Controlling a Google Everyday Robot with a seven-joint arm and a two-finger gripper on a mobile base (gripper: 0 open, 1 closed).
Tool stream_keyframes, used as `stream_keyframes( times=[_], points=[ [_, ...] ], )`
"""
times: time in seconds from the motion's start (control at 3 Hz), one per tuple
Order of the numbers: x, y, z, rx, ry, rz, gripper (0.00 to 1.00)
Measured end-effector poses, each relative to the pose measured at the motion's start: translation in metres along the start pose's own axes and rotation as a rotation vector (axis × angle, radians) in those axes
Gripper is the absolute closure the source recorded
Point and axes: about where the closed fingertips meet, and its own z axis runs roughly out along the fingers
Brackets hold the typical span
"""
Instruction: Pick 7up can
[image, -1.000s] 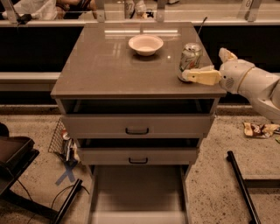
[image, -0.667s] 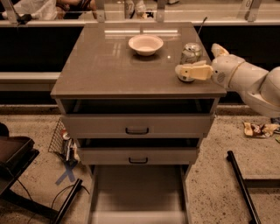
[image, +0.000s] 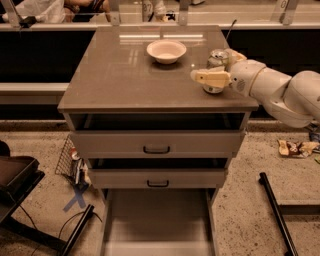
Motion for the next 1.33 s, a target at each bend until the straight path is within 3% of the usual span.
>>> stream_keyframes(
  times=[0.33,1.0,1.33],
  points=[
    [0.008,0.011,0.018,-0.028,0.022,-0.014,0.47],
    [0.012,0.019,0.030,-0.044,0.043,-0.028,0.93],
    [0.007,0.020,0.031,-0.076,0.017,-0.006,1.00]
  ],
)
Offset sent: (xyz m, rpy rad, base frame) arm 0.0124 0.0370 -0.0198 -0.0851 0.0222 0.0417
